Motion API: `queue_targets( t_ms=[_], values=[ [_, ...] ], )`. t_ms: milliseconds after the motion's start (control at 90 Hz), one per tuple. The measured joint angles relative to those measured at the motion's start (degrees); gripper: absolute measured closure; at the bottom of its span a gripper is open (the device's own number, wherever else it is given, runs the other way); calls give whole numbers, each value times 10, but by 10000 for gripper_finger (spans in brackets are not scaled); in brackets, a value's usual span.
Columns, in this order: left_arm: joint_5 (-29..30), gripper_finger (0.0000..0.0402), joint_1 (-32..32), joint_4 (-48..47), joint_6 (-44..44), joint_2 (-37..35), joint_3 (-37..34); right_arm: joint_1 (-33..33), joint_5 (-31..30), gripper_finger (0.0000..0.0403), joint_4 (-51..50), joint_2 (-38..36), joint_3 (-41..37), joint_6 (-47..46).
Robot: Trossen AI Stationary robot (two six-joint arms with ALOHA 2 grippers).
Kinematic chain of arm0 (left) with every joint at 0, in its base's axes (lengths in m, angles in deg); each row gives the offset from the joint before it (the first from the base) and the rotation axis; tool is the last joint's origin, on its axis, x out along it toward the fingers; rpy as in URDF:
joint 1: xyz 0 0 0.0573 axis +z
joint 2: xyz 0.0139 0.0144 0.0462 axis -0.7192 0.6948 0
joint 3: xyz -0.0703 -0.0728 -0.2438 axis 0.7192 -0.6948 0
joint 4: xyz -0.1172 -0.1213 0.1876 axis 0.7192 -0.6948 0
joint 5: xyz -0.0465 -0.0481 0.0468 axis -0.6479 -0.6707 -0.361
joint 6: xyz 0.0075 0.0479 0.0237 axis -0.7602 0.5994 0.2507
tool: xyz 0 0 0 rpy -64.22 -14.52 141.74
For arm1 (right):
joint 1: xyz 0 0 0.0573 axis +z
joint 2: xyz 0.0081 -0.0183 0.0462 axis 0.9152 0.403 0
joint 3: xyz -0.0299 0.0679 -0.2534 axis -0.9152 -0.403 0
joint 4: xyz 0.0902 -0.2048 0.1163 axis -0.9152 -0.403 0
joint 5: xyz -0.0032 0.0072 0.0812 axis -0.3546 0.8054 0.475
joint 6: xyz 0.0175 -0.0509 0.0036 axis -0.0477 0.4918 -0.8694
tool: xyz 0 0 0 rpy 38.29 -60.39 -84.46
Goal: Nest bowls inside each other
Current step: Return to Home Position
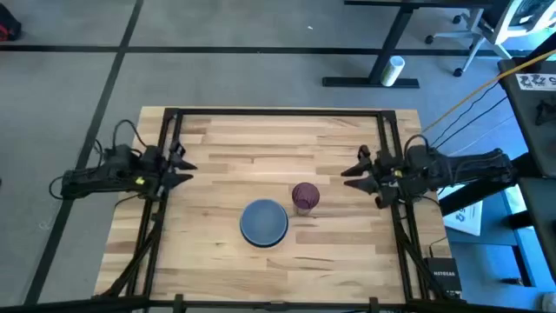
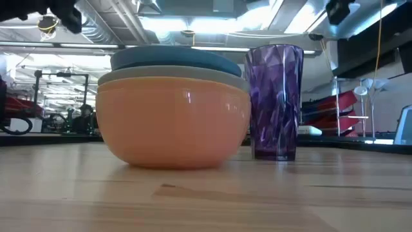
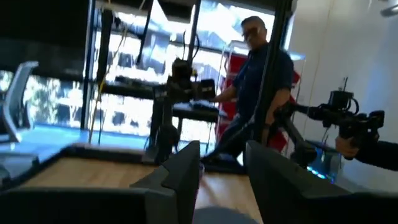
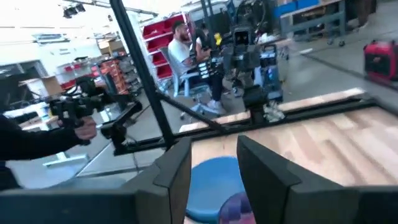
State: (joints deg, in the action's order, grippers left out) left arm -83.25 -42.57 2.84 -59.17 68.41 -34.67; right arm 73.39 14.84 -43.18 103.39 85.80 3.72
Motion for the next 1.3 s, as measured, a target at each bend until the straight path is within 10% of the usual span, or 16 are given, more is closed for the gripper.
queue_targets(
  t_ms=[1300],
  values=[
    [17, 288, 0, 97, -73, -1, -155, 0, 9, 288, 226, -8, -254, -80]
  ],
)
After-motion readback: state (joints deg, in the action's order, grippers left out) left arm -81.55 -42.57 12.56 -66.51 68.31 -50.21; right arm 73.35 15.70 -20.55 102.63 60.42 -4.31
